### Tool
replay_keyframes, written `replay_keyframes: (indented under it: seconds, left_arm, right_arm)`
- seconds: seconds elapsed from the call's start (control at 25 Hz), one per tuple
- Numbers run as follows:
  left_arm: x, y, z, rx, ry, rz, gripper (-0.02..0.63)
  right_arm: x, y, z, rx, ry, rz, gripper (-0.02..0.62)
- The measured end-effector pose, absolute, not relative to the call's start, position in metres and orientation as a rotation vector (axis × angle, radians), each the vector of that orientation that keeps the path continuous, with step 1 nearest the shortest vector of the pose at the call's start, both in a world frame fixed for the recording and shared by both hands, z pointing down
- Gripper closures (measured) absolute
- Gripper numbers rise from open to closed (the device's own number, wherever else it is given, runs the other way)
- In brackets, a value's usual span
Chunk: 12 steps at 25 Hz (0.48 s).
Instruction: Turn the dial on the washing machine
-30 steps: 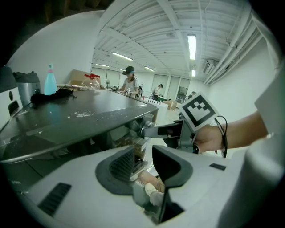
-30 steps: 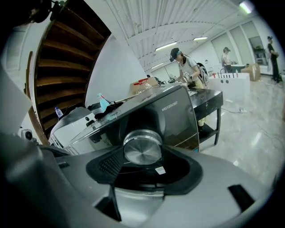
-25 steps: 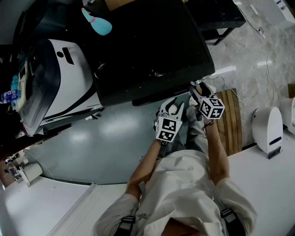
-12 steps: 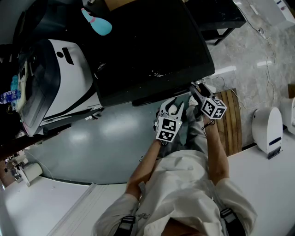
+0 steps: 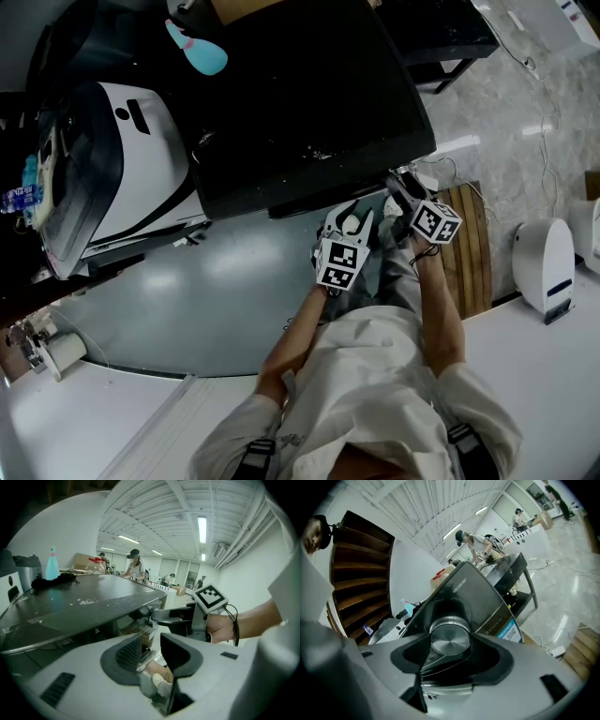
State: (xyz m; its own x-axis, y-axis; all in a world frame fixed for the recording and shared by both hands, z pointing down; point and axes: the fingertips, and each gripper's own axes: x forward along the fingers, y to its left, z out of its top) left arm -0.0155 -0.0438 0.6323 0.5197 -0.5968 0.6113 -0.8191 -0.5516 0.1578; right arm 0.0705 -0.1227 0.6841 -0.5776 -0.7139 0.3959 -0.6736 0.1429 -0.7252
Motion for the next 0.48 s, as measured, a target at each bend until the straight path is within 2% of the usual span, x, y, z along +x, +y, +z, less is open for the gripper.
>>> replay_keyframes:
  seconds: [0.48]
  left_arm:
    - [-0.0135,-0.0453,0.629,2.343,-1.172,0.699,0.476]
  right_arm:
    - [0.0681,-0.1155,0.6925,-1.46,2.394,-1.478,0.298]
